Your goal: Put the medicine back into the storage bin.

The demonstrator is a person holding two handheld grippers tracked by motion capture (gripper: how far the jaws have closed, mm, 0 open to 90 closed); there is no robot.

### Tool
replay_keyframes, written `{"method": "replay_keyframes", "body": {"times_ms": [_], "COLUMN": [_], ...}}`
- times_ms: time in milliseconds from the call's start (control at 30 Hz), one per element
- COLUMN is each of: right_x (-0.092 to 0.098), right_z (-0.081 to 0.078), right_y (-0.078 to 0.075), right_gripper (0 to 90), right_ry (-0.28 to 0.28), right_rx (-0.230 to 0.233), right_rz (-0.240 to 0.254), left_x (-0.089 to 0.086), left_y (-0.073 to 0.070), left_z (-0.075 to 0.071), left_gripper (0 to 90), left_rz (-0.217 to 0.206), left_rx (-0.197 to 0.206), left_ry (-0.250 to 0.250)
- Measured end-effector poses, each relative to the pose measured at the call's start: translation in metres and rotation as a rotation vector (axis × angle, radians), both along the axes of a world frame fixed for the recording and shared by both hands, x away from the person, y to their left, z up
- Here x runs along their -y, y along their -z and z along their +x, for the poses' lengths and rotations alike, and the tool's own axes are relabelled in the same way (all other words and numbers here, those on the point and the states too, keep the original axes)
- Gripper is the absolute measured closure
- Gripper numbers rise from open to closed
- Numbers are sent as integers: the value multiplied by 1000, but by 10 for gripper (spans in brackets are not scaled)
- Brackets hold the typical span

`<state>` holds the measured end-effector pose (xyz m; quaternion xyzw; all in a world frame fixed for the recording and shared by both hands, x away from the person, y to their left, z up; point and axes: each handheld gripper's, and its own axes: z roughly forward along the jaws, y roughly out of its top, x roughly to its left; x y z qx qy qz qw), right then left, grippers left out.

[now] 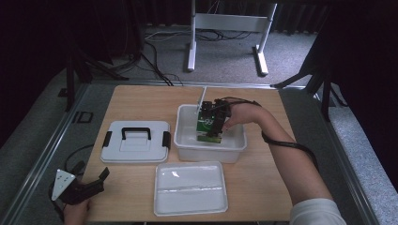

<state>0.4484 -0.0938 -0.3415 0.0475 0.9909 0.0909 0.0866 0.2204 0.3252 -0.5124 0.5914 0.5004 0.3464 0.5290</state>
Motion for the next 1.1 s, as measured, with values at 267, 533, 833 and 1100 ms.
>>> {"method": "replay_keyframes", "body": {"times_ms": [267, 533, 833, 1100], "right_x": [-6, -12, -20, -21], "right_z": [7, 13, 20, 24], "right_y": [24, 44, 59, 67], "right_gripper": [155, 154, 154, 154], "right_ry": [14, 22, 32, 49], "right_rx": [-12, -12, -20, -26], "right_rz": [-20, -47, -64, -78], "left_x": [0, 0, 0, 0], "left_y": [0, 0, 0, 0], "left_z": [0, 0, 0, 0], "left_gripper": [15, 15, 15, 15], "left_rz": [1, 3, 0, 3], "left_rx": [0, 1, 3, 2], "left_ry": [2, 1, 1, 0]}}
